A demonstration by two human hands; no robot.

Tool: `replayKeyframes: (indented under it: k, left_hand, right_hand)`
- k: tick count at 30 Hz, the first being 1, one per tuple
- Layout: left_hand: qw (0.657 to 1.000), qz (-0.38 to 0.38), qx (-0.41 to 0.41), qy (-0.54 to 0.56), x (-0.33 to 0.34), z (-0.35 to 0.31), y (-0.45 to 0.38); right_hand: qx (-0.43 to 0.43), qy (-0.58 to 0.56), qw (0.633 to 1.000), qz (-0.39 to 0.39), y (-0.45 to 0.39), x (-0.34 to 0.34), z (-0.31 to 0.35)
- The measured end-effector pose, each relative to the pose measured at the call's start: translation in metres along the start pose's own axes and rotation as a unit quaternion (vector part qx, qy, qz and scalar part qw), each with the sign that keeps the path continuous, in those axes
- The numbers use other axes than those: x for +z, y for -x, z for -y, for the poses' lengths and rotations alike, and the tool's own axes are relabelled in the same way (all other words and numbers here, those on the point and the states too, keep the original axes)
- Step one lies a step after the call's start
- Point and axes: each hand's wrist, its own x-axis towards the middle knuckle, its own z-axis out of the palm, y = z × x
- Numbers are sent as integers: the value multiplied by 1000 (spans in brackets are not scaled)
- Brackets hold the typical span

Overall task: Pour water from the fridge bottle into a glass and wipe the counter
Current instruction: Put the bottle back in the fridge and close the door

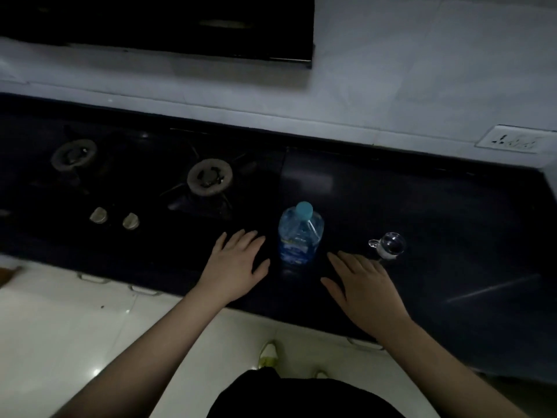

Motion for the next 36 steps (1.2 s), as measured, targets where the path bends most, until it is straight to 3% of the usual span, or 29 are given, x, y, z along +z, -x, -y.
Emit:
replayKeyframes:
  k: [6, 19, 27, 36]
  left_hand:
    - [995, -55, -61, -52, 13, -48, 48]
    - [979, -54, -184, -65, 34, -102, 153]
    - [953, -60, -293, -38, 45, -72, 256]
    - [893, -20, -449, 33, 86, -30, 420]
  right_hand:
    - [-30, 13, 999, 41, 17, 2, -18]
    - [-180, 14, 980, 80, 46, 4, 13]
    - [-306, 12, 946, 102, 59, 16, 109]
    - [-448, 33, 882, 140, 113, 34, 264]
